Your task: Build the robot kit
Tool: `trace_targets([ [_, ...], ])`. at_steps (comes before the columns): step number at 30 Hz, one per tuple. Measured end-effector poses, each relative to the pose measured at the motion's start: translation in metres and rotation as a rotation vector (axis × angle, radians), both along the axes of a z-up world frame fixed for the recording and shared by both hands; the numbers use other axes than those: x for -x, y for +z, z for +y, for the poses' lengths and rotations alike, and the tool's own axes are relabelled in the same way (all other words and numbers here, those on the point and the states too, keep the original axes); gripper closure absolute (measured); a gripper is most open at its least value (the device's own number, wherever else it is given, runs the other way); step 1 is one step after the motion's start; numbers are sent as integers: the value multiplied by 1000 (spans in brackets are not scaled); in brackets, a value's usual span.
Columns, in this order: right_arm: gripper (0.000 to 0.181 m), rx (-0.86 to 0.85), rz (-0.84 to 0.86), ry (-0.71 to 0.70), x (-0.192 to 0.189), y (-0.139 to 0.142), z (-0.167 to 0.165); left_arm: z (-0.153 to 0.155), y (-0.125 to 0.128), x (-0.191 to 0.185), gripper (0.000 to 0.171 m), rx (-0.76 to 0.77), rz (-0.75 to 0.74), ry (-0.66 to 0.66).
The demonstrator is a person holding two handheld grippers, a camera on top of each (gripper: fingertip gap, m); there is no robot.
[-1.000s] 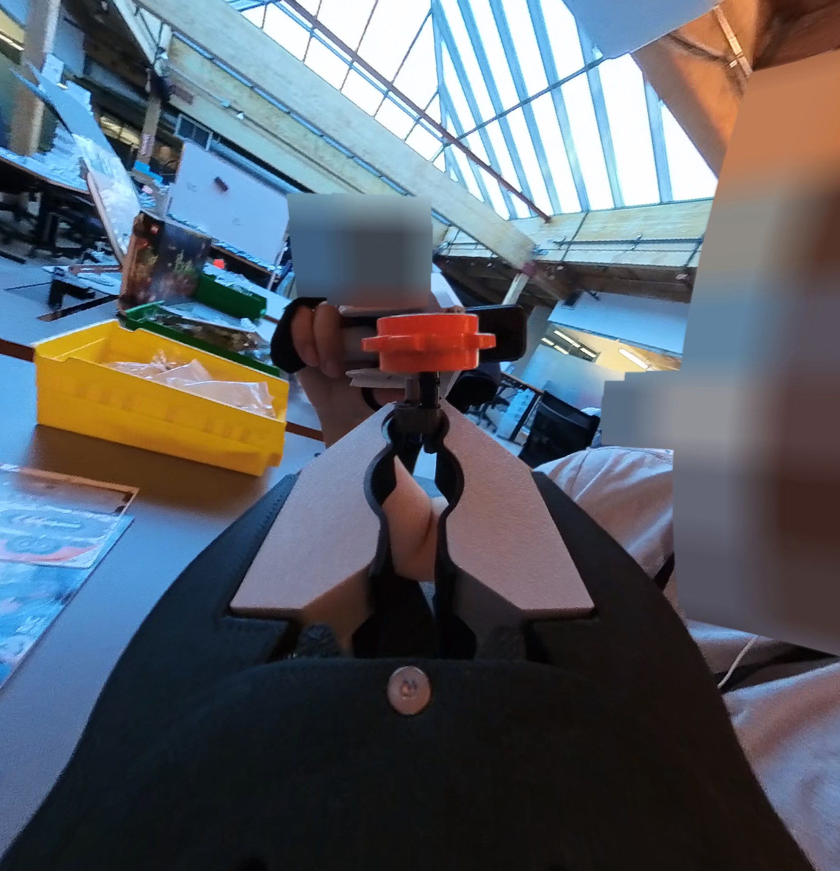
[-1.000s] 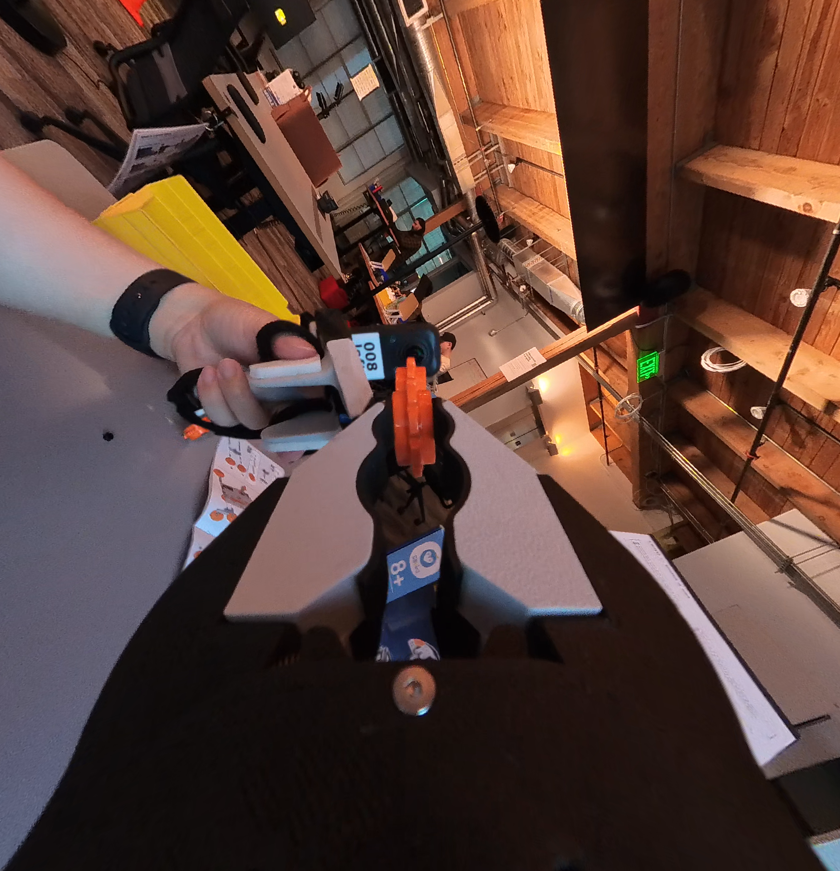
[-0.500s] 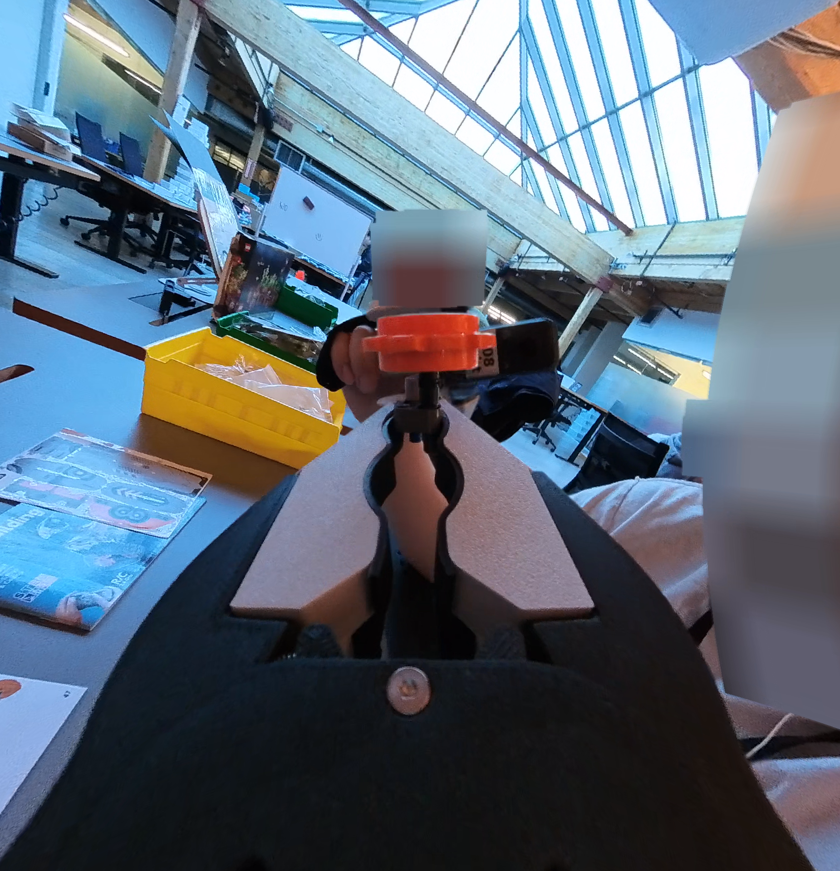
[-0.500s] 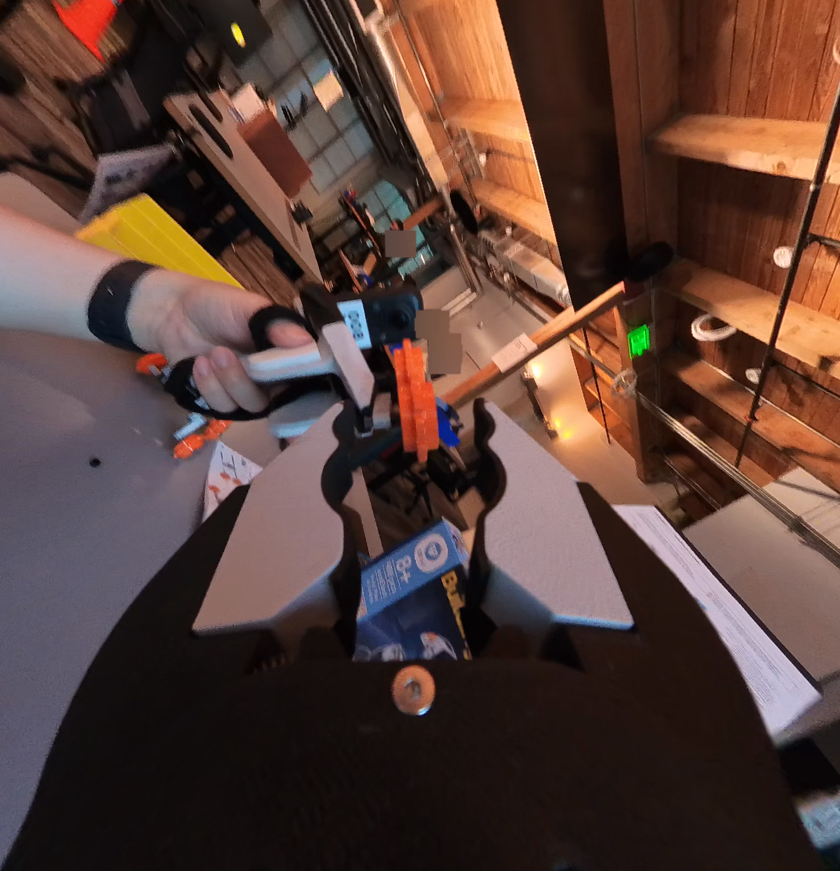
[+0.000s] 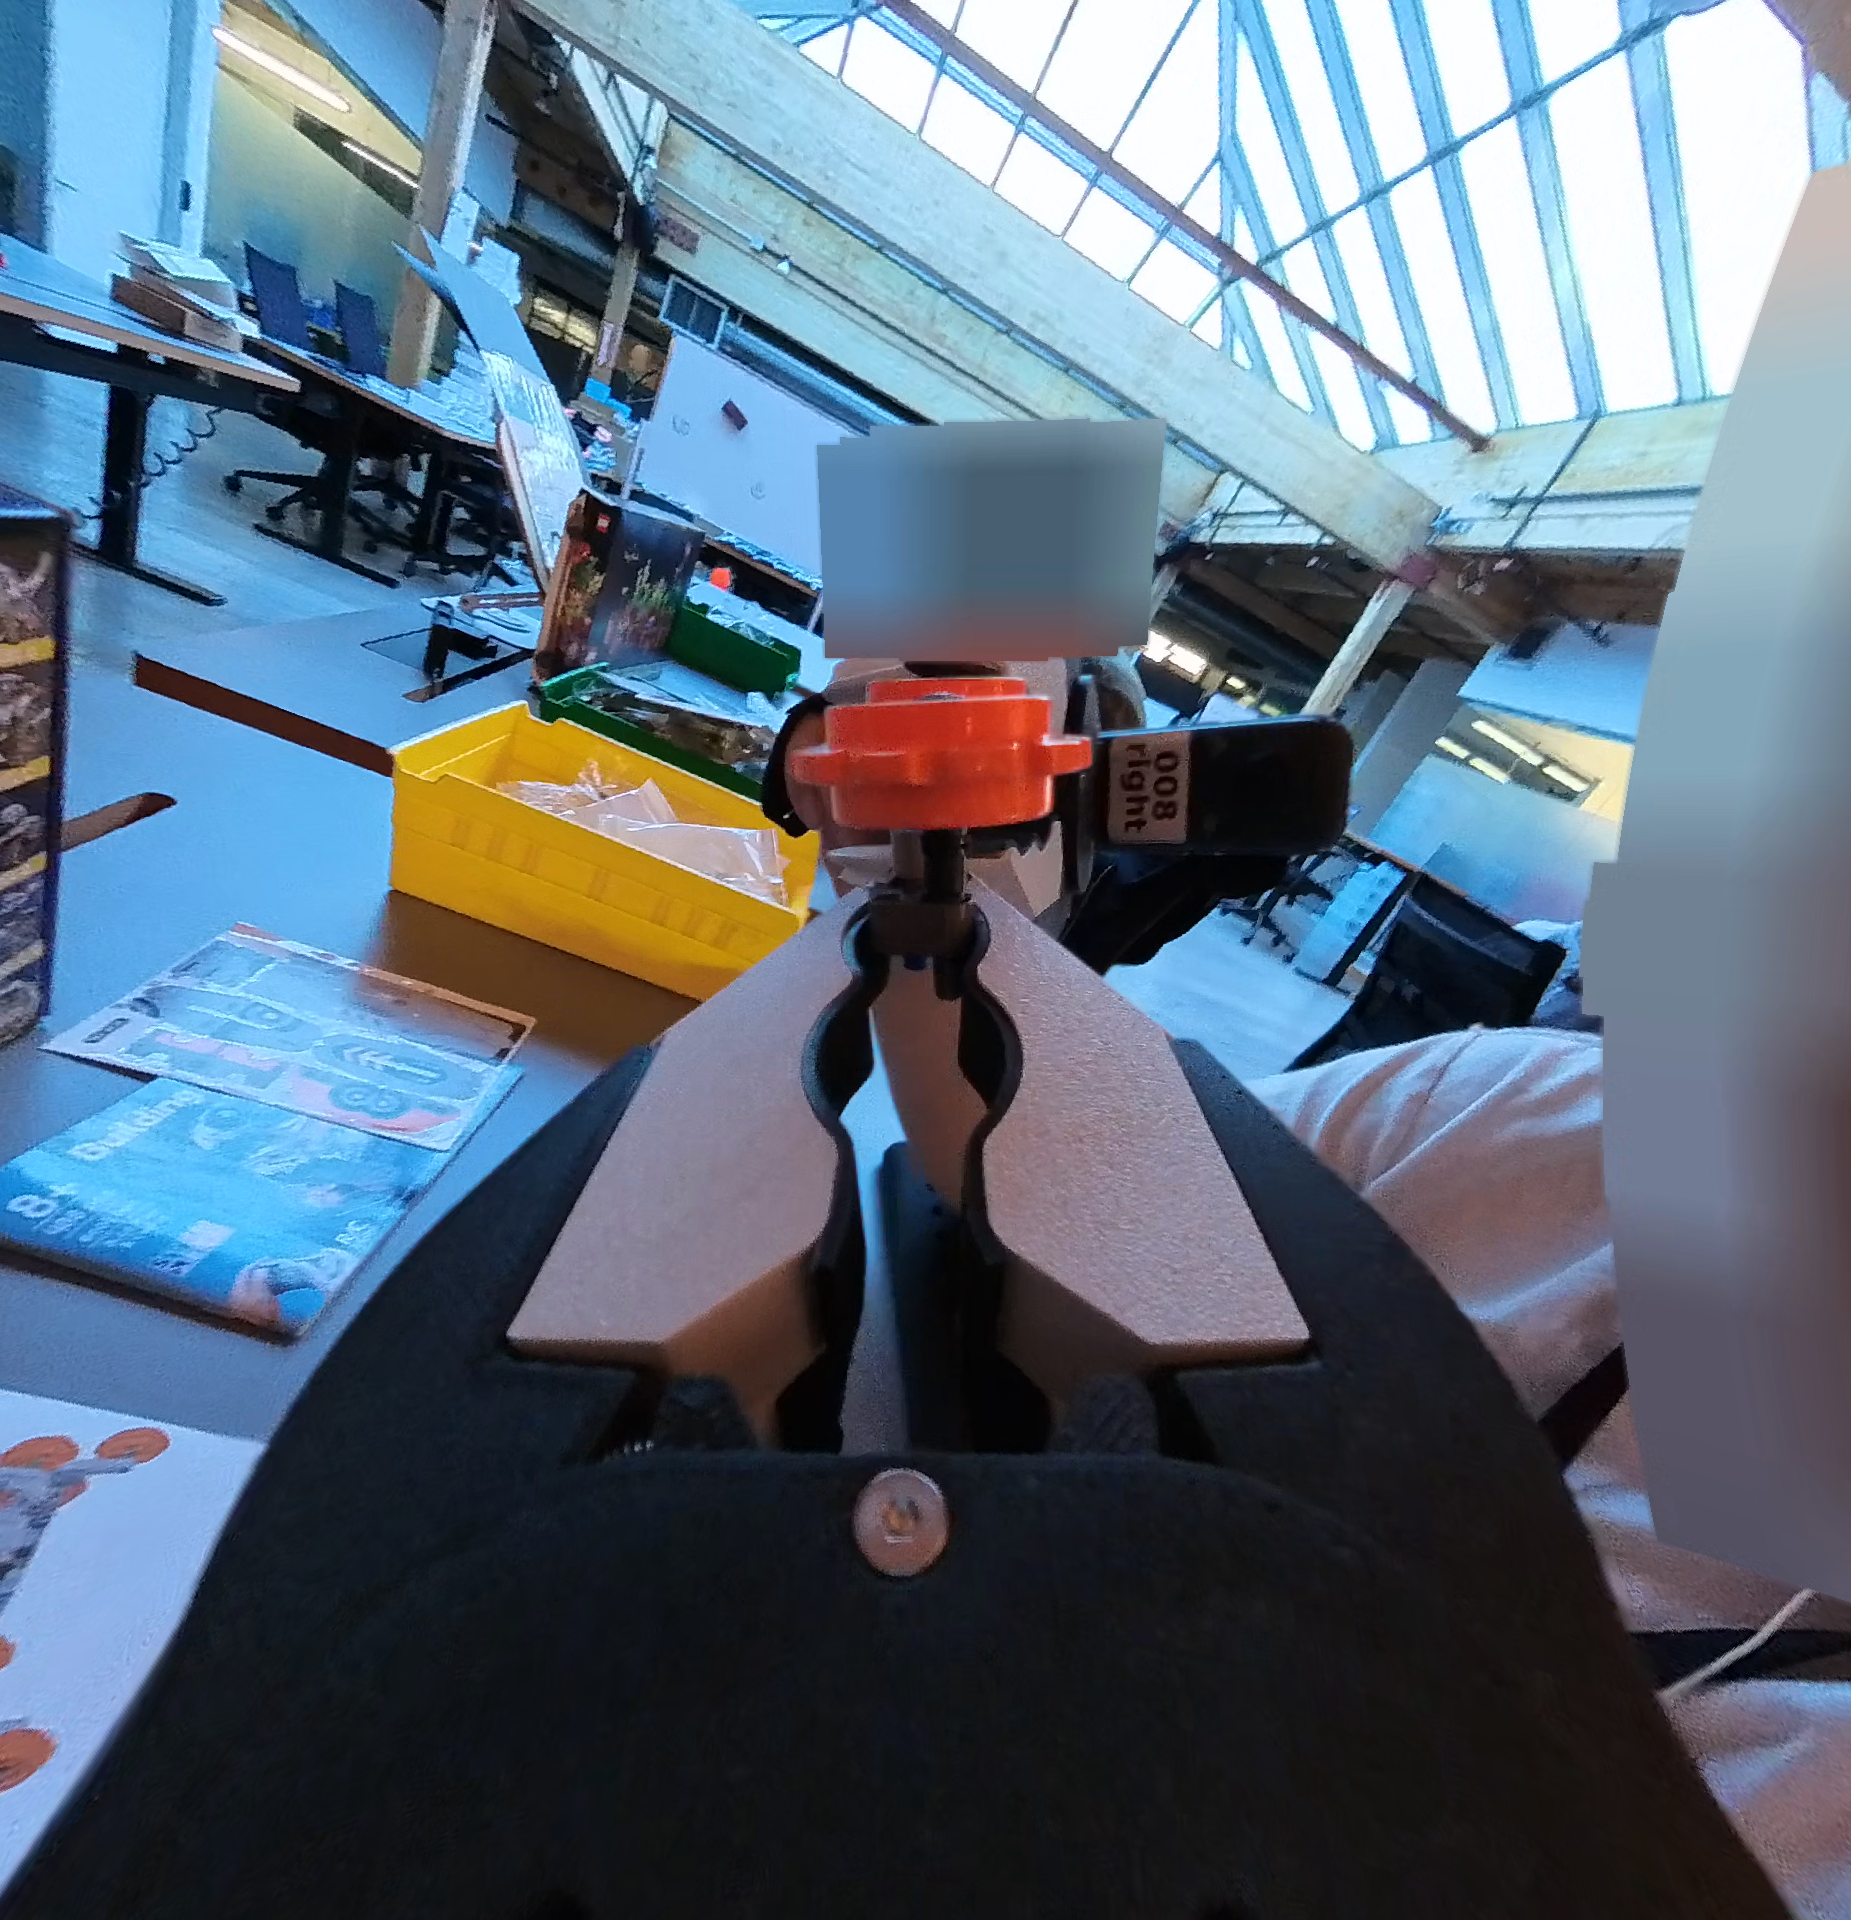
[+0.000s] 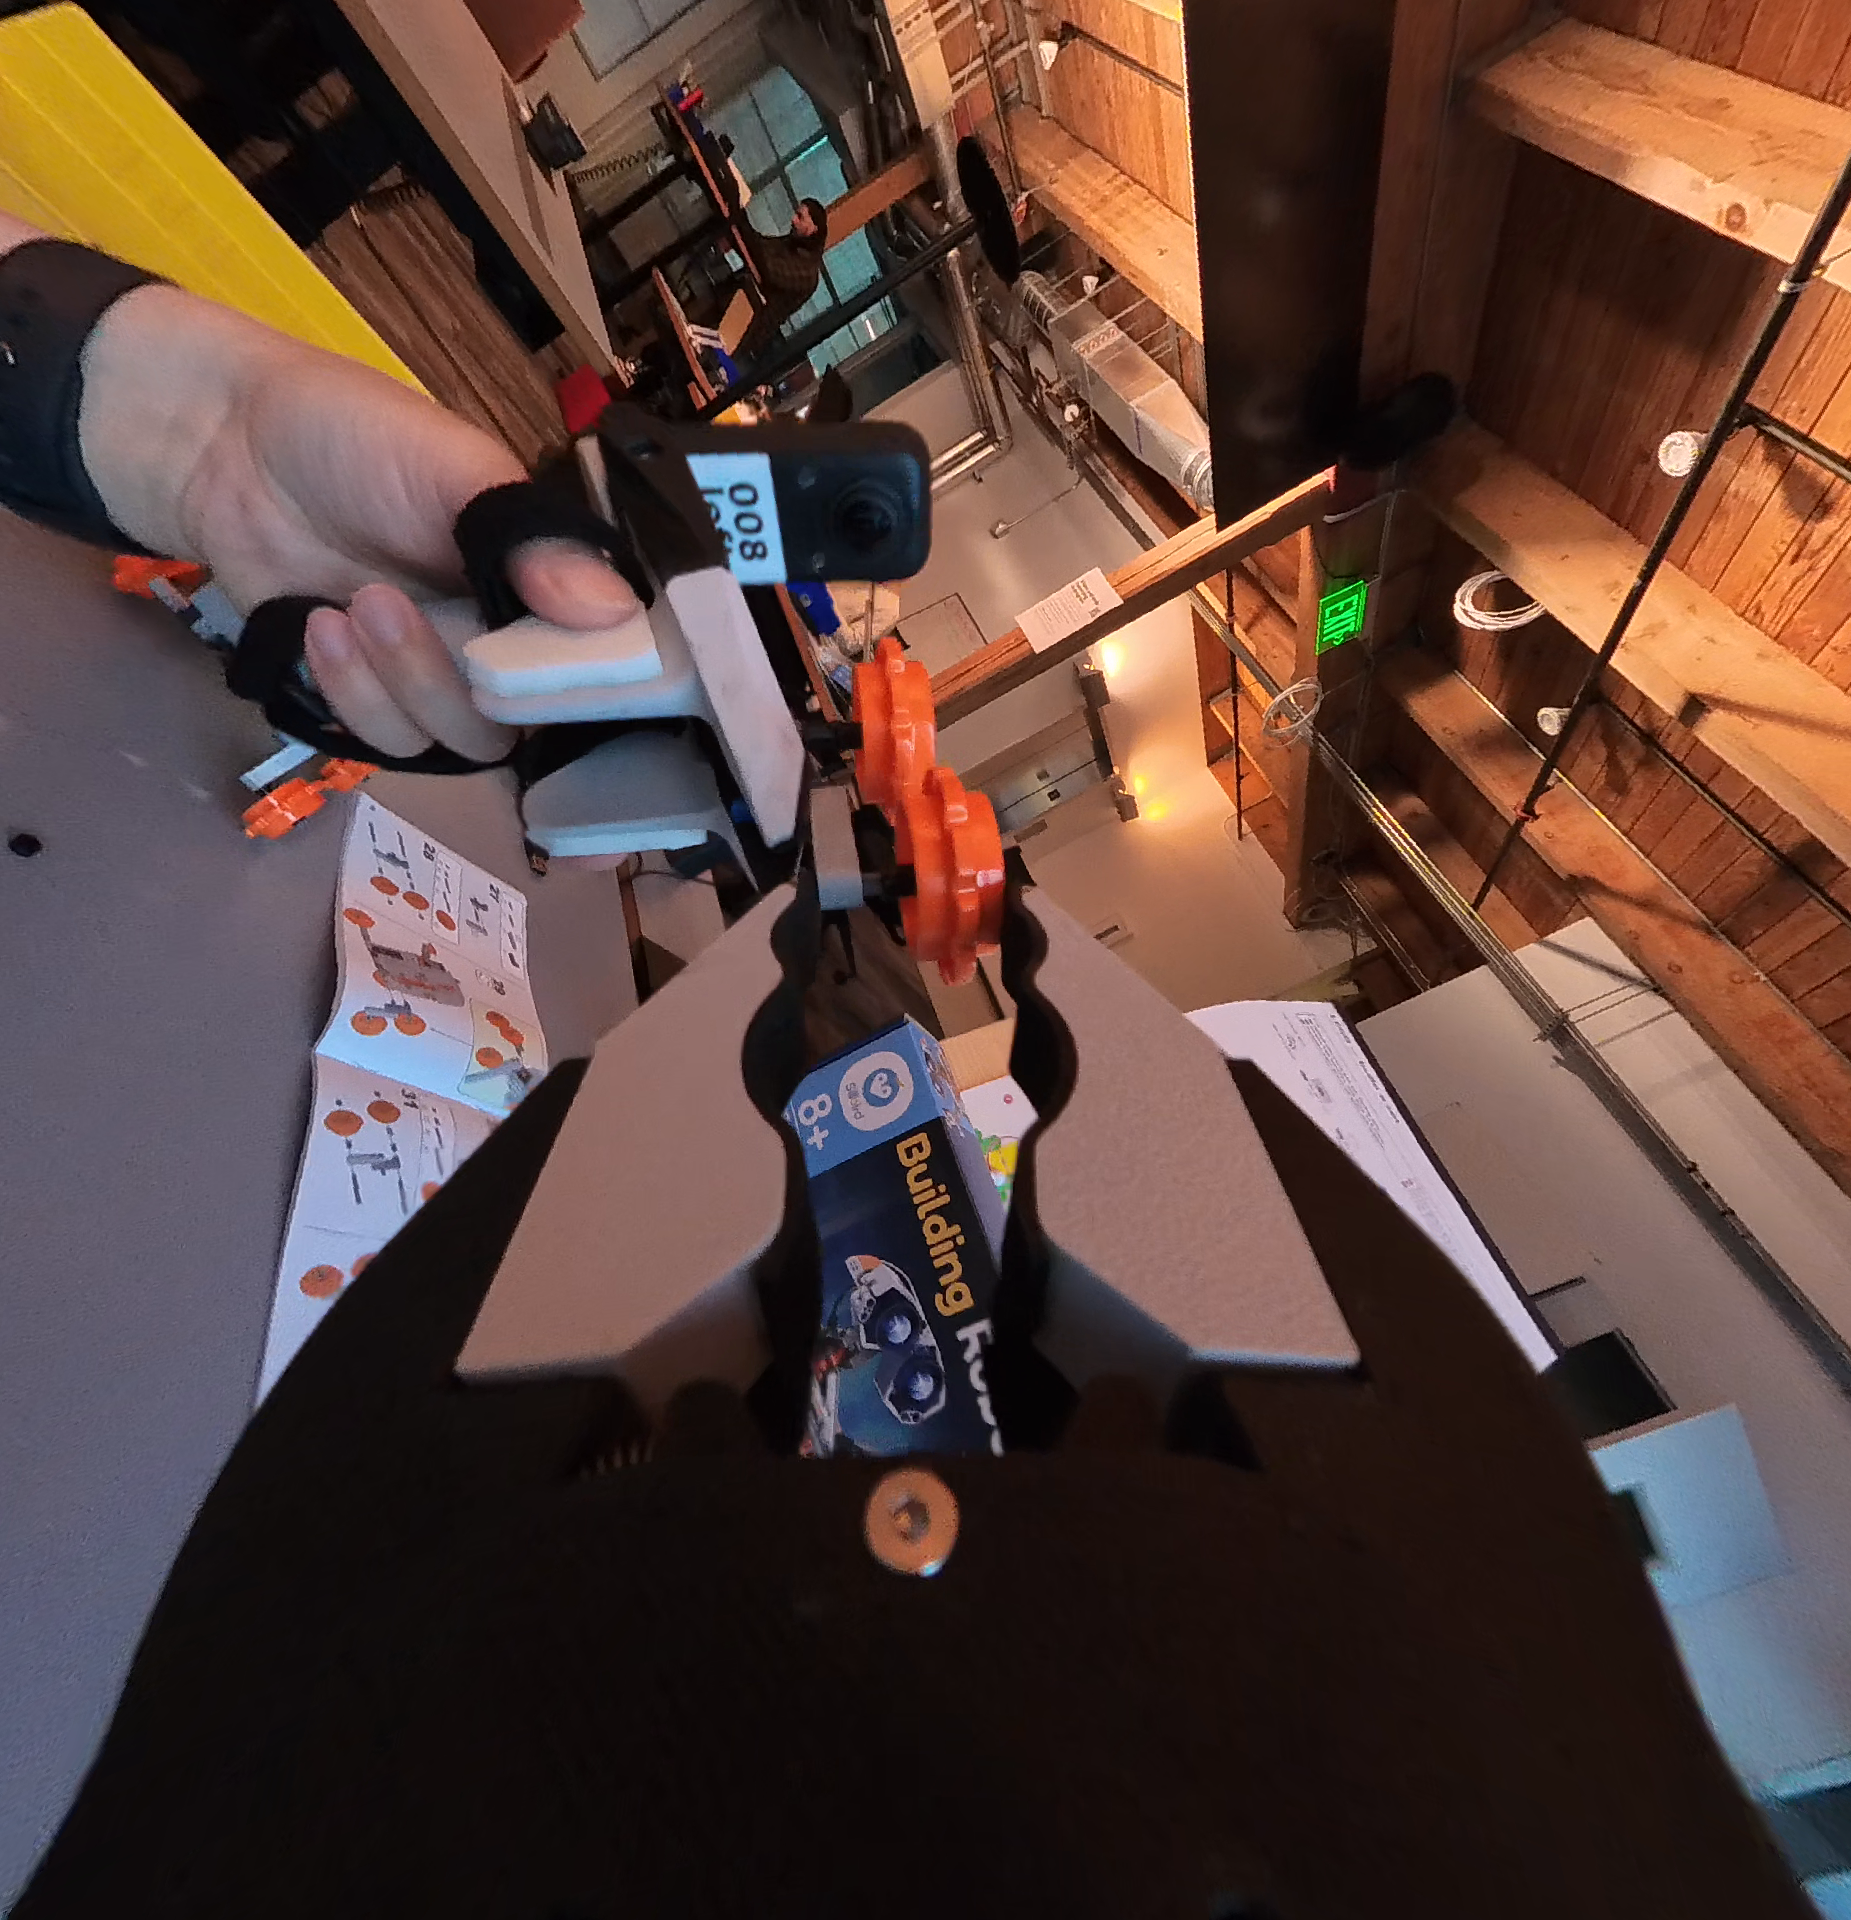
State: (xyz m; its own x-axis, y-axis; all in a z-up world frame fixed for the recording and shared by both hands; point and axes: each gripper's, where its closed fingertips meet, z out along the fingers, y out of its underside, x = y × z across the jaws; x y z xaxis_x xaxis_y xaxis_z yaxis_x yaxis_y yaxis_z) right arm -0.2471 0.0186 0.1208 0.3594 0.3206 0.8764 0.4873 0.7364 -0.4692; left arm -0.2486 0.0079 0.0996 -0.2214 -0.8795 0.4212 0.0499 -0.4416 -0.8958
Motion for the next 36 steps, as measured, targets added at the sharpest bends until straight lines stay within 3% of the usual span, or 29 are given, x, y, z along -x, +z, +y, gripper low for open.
trace_targets([
  [7, 148, -156, -56, -49, 0, 4, -8, -3, 1, 0, 164, -203, 21, 73],
  [8, 147, -177, -66, -64, -1, 6, -10, 1, 1, 1, 156, -260, 40, 126],
  [10, 147, -190, -83, -84, -4, 8, -12, 14, 4, 10, 121, -426, 95, 279],
  [11, 147, -198, -87, -94, -6, 10, -12, 19, 8, 17, 114, -537, 115, 359],
  [14, 147, -239, -153, -137, -10, 6, -11, 13, 29, 32, 114, -928, 139, 590],
  [17, 147, -246, -222, -169, -9, -2, -7, -13, 28, 20, 120, -1177, 187, 628],
  [22, 147, -230, -265, -140, 1, -12, -9, -35, 16, -7, 119, -1185, 149, 524],
  [29, 148, -141, -245, -74, 8, -17, -15, -17, -3, -12, 116, -1392, 262, 597],
  [36, 148, -87, -227, -41, 9, -19, -17, -4, -5, -8, 130, -1639, 385, 730],
])
